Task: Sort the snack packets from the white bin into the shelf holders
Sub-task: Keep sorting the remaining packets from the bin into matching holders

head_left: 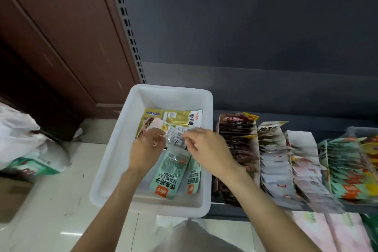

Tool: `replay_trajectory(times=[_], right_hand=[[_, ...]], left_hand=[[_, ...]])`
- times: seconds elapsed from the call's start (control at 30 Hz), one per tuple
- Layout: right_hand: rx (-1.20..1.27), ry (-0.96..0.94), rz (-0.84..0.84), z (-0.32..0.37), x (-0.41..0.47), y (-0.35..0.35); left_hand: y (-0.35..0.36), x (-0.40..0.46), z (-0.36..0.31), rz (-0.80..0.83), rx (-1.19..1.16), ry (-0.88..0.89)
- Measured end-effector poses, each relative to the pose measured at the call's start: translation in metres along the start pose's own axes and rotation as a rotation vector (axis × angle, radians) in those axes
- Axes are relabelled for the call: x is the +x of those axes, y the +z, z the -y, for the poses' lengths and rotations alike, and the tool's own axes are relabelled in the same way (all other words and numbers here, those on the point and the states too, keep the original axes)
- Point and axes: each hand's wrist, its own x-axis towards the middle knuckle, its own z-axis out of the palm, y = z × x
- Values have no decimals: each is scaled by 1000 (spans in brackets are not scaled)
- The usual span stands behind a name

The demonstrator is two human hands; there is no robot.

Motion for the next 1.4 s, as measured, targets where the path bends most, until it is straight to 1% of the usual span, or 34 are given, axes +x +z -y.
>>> replay_trajectory(times=[0.07,0.1,0.13,0.17,0.2,0.27,0.33,0.4,0.47,0.5,0.53,0.57,0.6,0.67,0.73,0.8,0.83,0.87,0.9,0.93,0.97,1.0,1.03,1.1,1.27,1.33,1.4], right_hand=[[-143,21,295,5,15,40],[-217,40,400,5,21,57],[-286,68,474,5,27,70],[-345,102,521,6,33,80],[-388,136,545,6,37,87],[-408,196,577,6,46,97],[-319,248,592,6,50,102],[-232,274,607,5,51,102],[-208,249,638,5,49,93],[-183,236,616,6,49,85],[-131,233,548,7,48,76],[-58,238,449,9,45,65],[13,243,320,11,41,54],[143,222,27,15,29,34],[245,152,-238,20,12,20],[297,117,-426,25,-6,14],[320,108,-492,27,-13,13],[324,94,-544,27,-19,14],[309,64,-574,28,-24,14],[274,12,-577,28,-29,15],[224,-58,-553,27,-33,17],[169,-124,-513,24,-38,21],[123,-168,-467,20,-42,25],[85,-189,-401,14,-49,31],[84,-211,-343,5,-60,28],[71,-187,-299,0,-65,22],[60,-140,-314,-6,-73,12]], left_hand=[[6,-8,18,313,133,-146],[12,-12,24,447,179,-214],[18,-13,27,530,232,-239],[23,-13,27,572,295,-228],[28,-11,27,580,343,-203],[37,-7,29,566,344,-196],[43,-6,29,567,348,-215],[48,-10,28,574,371,-198],[44,-11,27,565,293,-209],[39,-11,27,542,256,-223],[32,-10,27,482,234,-221],[25,-9,27,371,201,-211],[16,-10,27,210,119,-205],[-3,-15,18,-80,-147,-249],[-21,-22,4,-252,-366,-303],[-32,-25,-10,-319,-549,-397],[-37,-25,-16,-296,-675,-472],[-40,-24,-22,-206,-840,-556],[-42,-23,-29,-56,-1002,-631],[-43,-22,-35,94,-1115,-675],[-43,-23,-40,212,-1172,-662],[-42,-24,-46,286,-1198,-607],[-39,-26,-51,315,-1208,-541],[-35,-28,-55,303,-1186,-439],[-29,-27,-51,261,-1050,-306],[-27,-24,-55,203,-984,-242],[-26,-19,-59,144,-892,-157]])
